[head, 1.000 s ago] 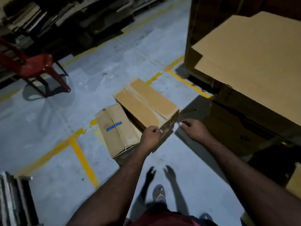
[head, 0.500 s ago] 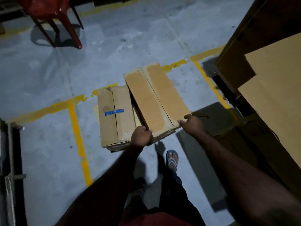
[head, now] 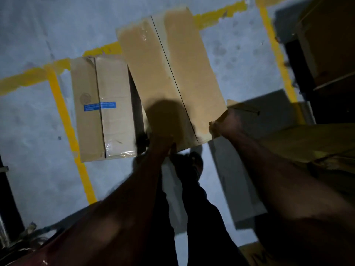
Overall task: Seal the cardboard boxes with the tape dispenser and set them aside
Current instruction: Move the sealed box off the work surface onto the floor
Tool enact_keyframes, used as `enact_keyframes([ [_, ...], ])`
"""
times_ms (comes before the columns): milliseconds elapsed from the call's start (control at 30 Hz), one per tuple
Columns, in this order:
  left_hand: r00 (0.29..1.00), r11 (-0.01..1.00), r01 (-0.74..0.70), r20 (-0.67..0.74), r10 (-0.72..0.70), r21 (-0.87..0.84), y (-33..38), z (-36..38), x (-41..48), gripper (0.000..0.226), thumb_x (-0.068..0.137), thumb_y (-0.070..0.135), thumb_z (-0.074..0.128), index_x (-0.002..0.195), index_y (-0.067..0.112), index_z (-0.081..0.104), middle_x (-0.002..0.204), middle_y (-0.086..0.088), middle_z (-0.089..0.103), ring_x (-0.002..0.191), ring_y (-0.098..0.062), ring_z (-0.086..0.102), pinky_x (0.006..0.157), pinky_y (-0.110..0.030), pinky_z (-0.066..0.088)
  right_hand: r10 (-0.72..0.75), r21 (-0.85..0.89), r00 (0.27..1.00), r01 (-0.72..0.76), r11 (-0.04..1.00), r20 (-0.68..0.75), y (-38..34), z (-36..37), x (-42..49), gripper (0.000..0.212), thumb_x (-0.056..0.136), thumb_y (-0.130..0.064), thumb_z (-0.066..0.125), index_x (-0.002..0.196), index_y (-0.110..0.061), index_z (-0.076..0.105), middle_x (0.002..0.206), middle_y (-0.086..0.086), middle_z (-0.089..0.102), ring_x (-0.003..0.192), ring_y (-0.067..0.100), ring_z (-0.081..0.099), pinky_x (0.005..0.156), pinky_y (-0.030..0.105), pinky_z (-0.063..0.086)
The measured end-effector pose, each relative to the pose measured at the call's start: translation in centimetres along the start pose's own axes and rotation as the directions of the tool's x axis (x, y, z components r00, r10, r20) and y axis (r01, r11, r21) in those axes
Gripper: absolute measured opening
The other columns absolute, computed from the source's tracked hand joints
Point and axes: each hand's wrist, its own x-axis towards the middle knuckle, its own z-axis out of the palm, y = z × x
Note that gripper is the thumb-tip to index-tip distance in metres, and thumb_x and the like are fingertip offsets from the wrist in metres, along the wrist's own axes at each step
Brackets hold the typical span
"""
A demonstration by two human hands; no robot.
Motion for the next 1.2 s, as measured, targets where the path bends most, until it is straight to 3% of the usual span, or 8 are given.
enact_keyframes([
  [133,0.999,0.997,0.041,-0.014,-0.042,-0.058,0.7,0.0,0.6,0.012,0.097,0.001,0.058,0.095,0.012,0.054,0.086,-0.003,0.057,0.078,-0.015,0.065,0.058,-0.019,0.053,0.010,-0.007,0.999,-0.009,1.000,0.047,-0.6,0.6,1.0,0.070,0.081,-0.038,0.074,0.136,-0.003,0.050,0.133,0.012,0.059,0.123,0.029,0.057,0.105,0.038,0.047],
  [267,0.992,0.999,-0.008,-0.130,0.003,-0.037,2.6,-1.2,-1.3,0.022,0.091,0.004,0.064,0.089,0.026,0.062,0.090,0.002,0.064,0.094,-0.025,0.068,0.082,-0.045,0.061,-0.014,0.118,0.999,0.017,0.993,-0.031,-1.4,-2.1,-0.2,0.062,0.069,-0.041,0.084,0.117,-0.008,0.064,0.115,0.013,0.068,0.106,0.030,0.066,0.089,0.036,0.055],
  [400,0.971,0.986,-0.153,-0.196,0.137,-0.070,6.8,-4.3,-4.1,0.044,0.082,0.009,0.072,0.124,0.019,0.066,0.102,0.002,0.072,0.093,-0.017,0.070,0.068,-0.029,0.060,-0.095,0.360,0.981,0.151,0.921,-0.169,-3.1,-5.8,-0.6,0.061,0.051,-0.056,0.079,0.097,-0.020,0.066,0.100,0.014,0.067,0.085,0.031,0.067,0.074,0.044,0.060],
  [733,0.874,0.868,-0.479,-0.169,0.456,-0.131,22.1,-10.8,-13.5,0.027,0.080,0.018,0.068,0.106,0.025,0.065,0.101,-0.002,0.076,0.091,-0.025,0.073,0.091,-0.057,0.057,-0.214,0.518,0.916,0.372,0.770,-0.340,-14.7,-17.5,-13.6,0.026,0.091,-0.019,0.063,0.071,-0.014,0.047,0.067,0.002,0.045,0.068,0.019,0.046,0.057,0.028,0.035],
  [800,0.856,0.844,-0.512,-0.179,0.486,-0.157,24.3,-11.8,-16.4,0.038,0.081,0.019,0.069,0.118,0.026,0.064,0.117,-0.002,0.071,0.097,-0.021,0.070,0.096,-0.053,0.056,-0.237,0.539,0.891,0.428,0.726,-0.389,-15.7,-19.1,-17.2,0.006,0.094,-0.013,0.059,0.095,-0.016,0.065,0.086,-0.003,0.061,0.083,0.014,0.055,0.070,0.025,0.046],
  [900,0.791,0.786,-0.606,-0.205,0.577,-0.126,27.9,-13.2,-20.9,0.080,0.071,0.032,0.072,0.147,0.019,0.049,0.140,-0.004,0.061,0.113,-0.023,0.067,0.100,-0.049,0.055,-0.238,0.571,0.840,0.513,0.641,-0.487,-17.5,-22.4,-23.0,0.039,0.097,-0.013,0.056,0.135,-0.019,0.061,0.132,-0.001,0.063,0.116,0.013,0.060,0.102,0.033,0.050],
  [1067,0.600,0.594,-0.798,-0.228,0.767,-0.103,34.8,-14.6,-29.9,0.051,0.083,0.018,0.066,0.134,0.016,0.063,0.113,0.004,0.071,0.096,-0.012,0.071,0.081,-0.033,0.061,-0.272,0.491,0.693,0.684,0.539,-0.668,-19.6,-29.3,-34.4,0.025,0.099,-0.016,0.058,0.119,-0.012,0.072,0.113,-0.001,0.070,0.086,0.006,0.065,0.069,0.010,0.053],
  [1200,0.430,0.420,-0.903,-0.238,0.871,-0.094,39.5,-14.2,-36.9,0.047,0.080,0.022,0.066,0.126,0.016,0.070,0.116,0.002,0.071,0.102,-0.010,0.067,0.077,-0.018,0.053,-0.291,0.398,0.555,0.798,0.453,-0.780,-19.0,-34.3,-43.1,0.033,0.092,-0.026,0.070,0.122,-0.013,0.070,0.104,-0.010,0.067,0.083,-0.013,0.064,0.072,0.008,0.052],
])
